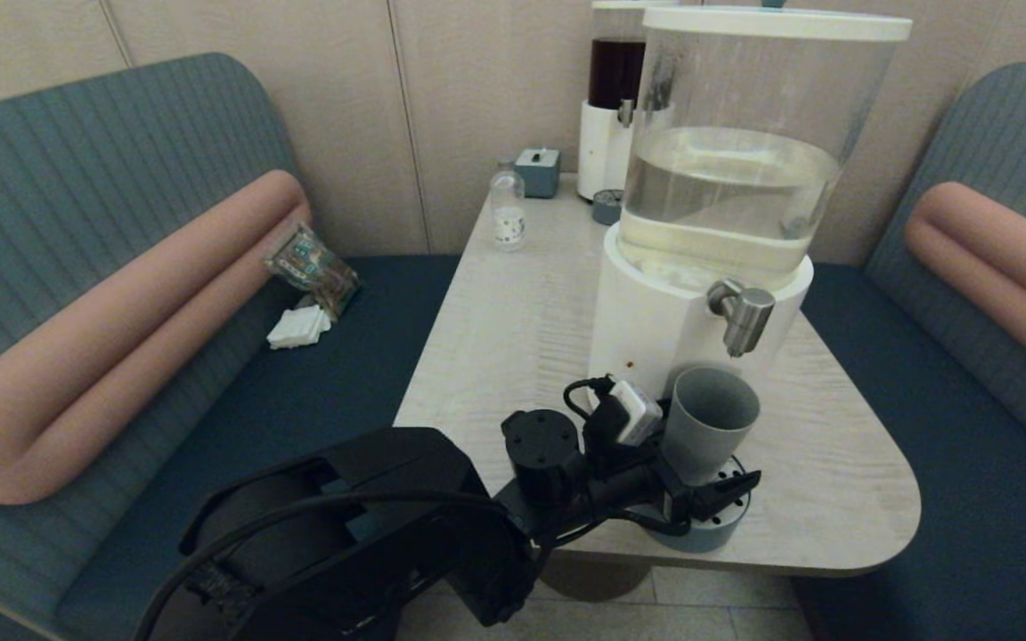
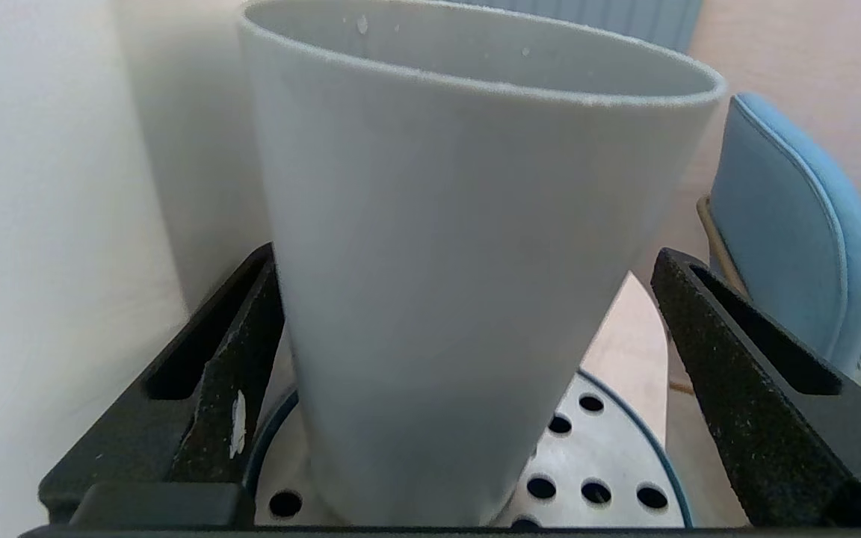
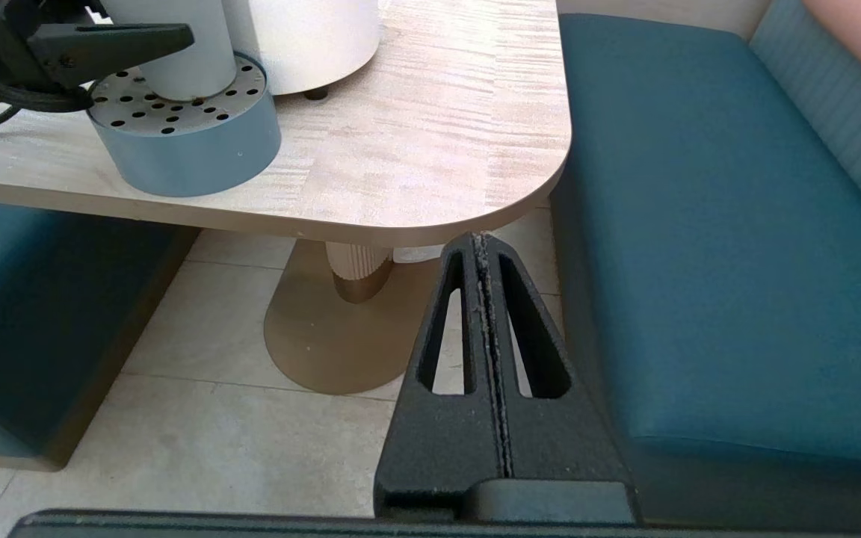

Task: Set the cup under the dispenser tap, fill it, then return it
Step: Place the cup next to the water dispenser

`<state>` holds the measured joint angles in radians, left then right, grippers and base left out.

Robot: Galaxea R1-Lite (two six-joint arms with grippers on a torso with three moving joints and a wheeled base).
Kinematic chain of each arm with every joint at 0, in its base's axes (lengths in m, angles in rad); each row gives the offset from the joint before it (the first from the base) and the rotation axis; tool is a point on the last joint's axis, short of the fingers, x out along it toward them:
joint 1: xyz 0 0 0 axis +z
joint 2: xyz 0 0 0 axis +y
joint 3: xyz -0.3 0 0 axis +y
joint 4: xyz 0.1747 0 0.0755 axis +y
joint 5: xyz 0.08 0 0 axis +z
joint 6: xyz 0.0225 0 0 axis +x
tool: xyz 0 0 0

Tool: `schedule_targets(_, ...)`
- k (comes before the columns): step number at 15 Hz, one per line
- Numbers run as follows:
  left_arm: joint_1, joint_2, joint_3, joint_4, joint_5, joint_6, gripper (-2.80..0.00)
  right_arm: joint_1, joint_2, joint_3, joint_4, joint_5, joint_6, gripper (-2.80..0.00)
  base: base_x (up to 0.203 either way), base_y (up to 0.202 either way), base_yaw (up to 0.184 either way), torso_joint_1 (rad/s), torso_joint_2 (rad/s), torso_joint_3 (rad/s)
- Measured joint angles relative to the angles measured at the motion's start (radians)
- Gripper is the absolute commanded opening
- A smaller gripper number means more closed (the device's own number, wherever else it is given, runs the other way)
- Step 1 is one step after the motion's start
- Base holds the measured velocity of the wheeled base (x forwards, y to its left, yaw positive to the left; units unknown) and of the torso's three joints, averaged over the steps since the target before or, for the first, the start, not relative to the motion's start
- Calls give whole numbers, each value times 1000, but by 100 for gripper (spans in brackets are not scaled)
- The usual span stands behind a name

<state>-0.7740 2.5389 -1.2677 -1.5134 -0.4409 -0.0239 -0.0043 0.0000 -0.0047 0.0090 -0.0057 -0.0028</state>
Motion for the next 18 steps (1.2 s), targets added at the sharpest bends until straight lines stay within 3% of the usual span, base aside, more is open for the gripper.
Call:
schedule_targets(1,0,5,-5,-2,4,-5,-280,-1,0,0,0,0,0,-280,0,0,0,0,0,0)
schedule_targets(13,-9,7,0,-6,16,-18,-280,0,0,0,0,0,0,-280,0,0,0,0,0,0)
schedule_targets(18,-8,-76,113,-8,44,-26,-280,0,0,0,0,0,0,-280,0,0,0,0,0,0)
